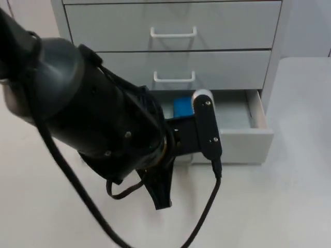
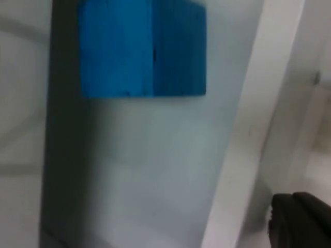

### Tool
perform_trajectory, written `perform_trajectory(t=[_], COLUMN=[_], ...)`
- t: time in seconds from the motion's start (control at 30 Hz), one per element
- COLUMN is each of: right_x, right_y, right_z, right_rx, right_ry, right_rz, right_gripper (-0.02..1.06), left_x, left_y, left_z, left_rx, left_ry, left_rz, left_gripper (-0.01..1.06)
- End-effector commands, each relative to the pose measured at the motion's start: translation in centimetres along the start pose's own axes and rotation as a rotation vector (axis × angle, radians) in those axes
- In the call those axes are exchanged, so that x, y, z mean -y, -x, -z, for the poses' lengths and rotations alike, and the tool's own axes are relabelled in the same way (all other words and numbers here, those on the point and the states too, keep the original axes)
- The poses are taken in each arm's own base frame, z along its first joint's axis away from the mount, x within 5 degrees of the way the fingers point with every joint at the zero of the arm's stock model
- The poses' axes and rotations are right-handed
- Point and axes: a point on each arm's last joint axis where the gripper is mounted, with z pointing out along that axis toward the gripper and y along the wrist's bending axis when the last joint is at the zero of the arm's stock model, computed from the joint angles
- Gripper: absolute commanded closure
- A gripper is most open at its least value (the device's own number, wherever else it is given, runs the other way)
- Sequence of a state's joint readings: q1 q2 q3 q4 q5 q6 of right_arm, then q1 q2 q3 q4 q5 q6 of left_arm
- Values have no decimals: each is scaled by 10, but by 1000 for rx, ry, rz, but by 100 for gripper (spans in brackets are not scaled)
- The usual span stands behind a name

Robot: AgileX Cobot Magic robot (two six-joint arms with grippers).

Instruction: Open the drawer with the left hand, place the block into the drawer with the right hand, then close the drawer with the left hand.

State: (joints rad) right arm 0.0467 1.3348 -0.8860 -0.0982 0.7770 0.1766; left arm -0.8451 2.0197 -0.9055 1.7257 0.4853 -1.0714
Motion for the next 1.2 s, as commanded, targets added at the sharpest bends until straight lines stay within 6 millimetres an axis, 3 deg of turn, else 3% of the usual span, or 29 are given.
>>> perform_trajectory(t=[0.0, 0.27, 0.47, 0.73, 0.97, 1.17], right_x=[2, 2, 2, 2, 2, 2], right_y=[0, 0, 0, 1, 1, 1], right_z=[2, 2, 2, 2, 2, 2], right_rx=[14, 14, 14, 24, 24, 24], right_ry=[-3, -3, -3, -3, -3, -3], right_rz=[6, 6, 6, 7, 7, 7], right_gripper=[27, 27, 27, 27, 27, 27], left_x=[-15, -30, -44, -68, -67, -44], left_y=[2, 27, 21, 15, 19, 39], left_z=[-5, -23, -47, -57, -54, -29], left_rx=[-33, 4, -27, -36, -33, -87], left_ry=[111, 158, 178, 219, 222, 140], left_rz=[38, 94, 159, 229, 222, 215], left_gripper=[105, 105, 105, 105, 105, 105])
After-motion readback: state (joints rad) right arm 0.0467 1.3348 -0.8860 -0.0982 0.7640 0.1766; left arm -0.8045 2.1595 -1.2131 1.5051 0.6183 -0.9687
